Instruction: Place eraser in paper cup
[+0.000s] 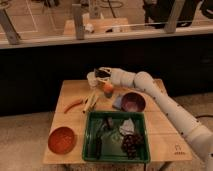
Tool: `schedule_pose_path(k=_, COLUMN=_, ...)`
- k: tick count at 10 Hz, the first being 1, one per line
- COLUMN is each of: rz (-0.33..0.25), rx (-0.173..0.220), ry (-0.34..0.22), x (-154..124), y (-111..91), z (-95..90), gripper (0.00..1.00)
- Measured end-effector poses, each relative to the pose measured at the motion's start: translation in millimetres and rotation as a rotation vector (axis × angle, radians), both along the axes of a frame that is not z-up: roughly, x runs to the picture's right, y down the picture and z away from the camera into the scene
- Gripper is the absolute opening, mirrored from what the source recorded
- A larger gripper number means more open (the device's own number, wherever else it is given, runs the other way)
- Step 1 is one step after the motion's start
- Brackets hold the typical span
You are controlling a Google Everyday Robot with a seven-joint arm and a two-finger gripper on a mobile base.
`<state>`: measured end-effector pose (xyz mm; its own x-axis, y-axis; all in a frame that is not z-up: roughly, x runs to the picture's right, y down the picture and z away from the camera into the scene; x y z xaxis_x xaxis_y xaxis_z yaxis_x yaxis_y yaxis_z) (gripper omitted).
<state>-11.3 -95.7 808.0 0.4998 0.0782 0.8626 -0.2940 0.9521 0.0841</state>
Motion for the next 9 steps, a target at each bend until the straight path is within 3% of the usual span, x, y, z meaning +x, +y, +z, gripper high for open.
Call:
schedule_pose_path(k=2, rz=0.09, rx=0.019, ry=-0.071, x=-7, y=-14, z=-3.7, gripper=0.0)
schedule_pose_path(k=4, rz=0.143, rx=0.019, ry=-0.133, x=-15, y=-22, z=-7.5, gripper=0.0)
schedule_pose_path(k=6, rz=0.171, rx=0.002, ry=-0.189, x=-29, y=-26, z=-9.2, gripper=0.0)
schedule_pose_path(k=9, rz=0.182, rx=-0.038, ry=-0.214, x=-38, y=-27, z=-2.4, gripper=0.0)
